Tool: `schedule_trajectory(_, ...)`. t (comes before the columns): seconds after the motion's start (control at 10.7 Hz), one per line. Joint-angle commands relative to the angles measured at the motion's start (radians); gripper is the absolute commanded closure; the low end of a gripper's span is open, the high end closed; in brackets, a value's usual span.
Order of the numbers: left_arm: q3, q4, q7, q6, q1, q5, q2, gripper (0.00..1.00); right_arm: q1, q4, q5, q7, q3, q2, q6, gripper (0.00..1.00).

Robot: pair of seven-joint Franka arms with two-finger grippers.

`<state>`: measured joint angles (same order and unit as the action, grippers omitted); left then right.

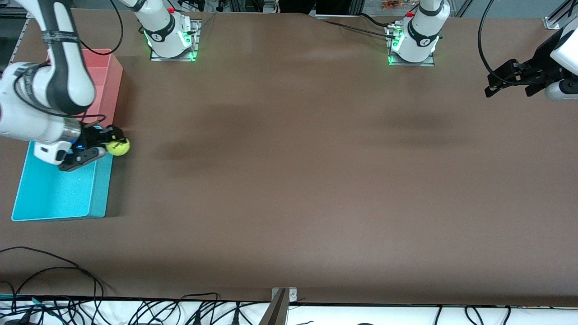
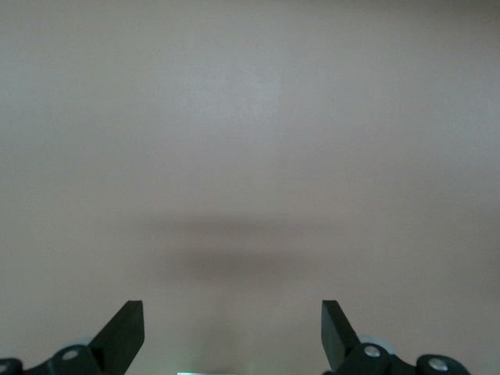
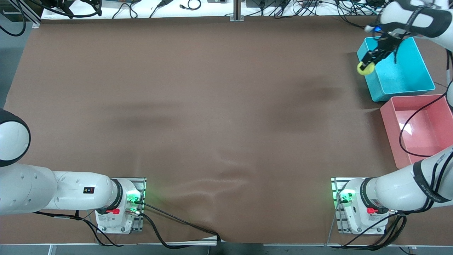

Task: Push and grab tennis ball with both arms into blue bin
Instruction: 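Carry the ball with the right gripper over the blue bin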

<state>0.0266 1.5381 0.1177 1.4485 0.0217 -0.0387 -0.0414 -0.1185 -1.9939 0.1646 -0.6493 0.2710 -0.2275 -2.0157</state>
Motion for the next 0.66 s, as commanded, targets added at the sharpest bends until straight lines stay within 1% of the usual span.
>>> schedule_trajectory(0.0, -0.001, -0.030, -0.001, -0.019, -0.002, -0.004, 0.015, 0.00, 0.115, 0.159, -0.010, -0.194, -0.004, -0.119, 0.058, 0.98)
schedule_trajectory(0.19, -0.001, -0.030, -0.001, -0.019, -0.002, -0.004, 0.015, 0.00, 0.169, 0.202, -0.008, -0.288, -0.004, -0.168, 0.066, 0.98)
schedule_trajectory(0.47, -0.001, -0.030, -0.001, -0.019, -0.003, -0.004, 0.015, 0.00, 0.233, 0.211, -0.011, -0.423, -0.003, -0.226, 0.063, 0.98)
schedule_trajectory(0.56, -0.002, -0.029, -0.003, -0.019, -0.009, -0.003, 0.015, 0.00, 0.243, 0.213, -0.039, -0.428, 0.000, -0.233, 0.057, 0.98)
